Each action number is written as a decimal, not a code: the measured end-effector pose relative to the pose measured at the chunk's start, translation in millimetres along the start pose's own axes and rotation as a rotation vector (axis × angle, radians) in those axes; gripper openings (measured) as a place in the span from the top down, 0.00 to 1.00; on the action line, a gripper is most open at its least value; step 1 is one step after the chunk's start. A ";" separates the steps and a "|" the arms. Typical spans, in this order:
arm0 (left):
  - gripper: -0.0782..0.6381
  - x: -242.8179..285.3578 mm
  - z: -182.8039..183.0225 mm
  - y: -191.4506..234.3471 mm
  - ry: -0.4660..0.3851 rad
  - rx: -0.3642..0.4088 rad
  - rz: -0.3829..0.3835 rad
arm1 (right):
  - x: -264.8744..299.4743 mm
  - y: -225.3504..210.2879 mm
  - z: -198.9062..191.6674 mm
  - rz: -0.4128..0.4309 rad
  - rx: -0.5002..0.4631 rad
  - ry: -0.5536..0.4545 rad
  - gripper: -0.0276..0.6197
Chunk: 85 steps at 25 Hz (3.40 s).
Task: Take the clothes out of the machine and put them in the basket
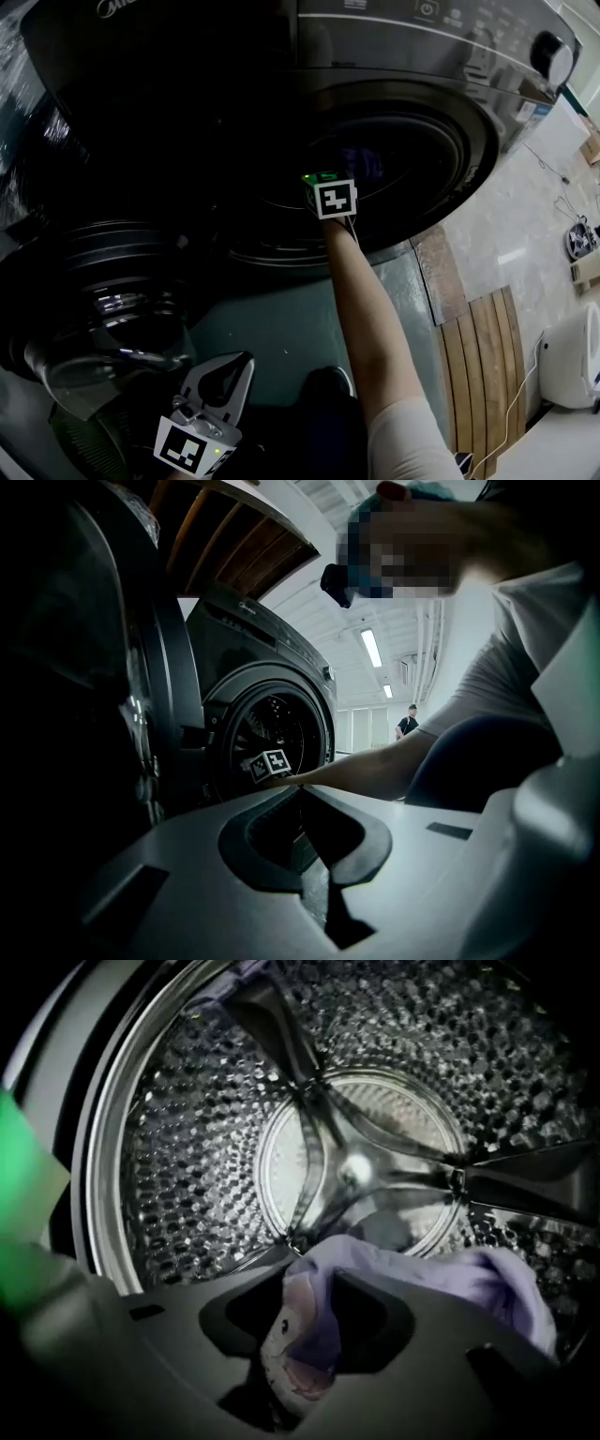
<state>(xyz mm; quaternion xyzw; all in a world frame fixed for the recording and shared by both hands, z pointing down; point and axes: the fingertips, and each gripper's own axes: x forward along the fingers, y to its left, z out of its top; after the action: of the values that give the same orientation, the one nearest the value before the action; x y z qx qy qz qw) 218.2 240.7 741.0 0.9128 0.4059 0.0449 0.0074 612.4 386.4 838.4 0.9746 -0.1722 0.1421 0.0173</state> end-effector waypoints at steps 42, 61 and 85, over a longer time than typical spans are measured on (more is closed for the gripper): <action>0.86 -10.5 19.6 -4.7 -0.069 -0.017 -0.003 | -75.0 14.1 62.3 -0.035 -0.018 -0.247 0.94; 0.86 -7.5 66.4 0.8 -0.150 -0.049 -0.018 | -186.0 24.8 98.7 -0.014 0.039 -0.344 0.94; 0.86 -5.4 104.3 13.1 -0.203 -0.058 -0.028 | -341.9 55.9 159.9 0.022 0.011 -0.514 0.94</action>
<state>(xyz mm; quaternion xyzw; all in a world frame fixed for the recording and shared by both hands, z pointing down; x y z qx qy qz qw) 233.5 230.3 637.3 0.9063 0.4142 -0.0363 0.0758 328.9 433.8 587.5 0.9769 -0.1807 -0.1090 -0.0339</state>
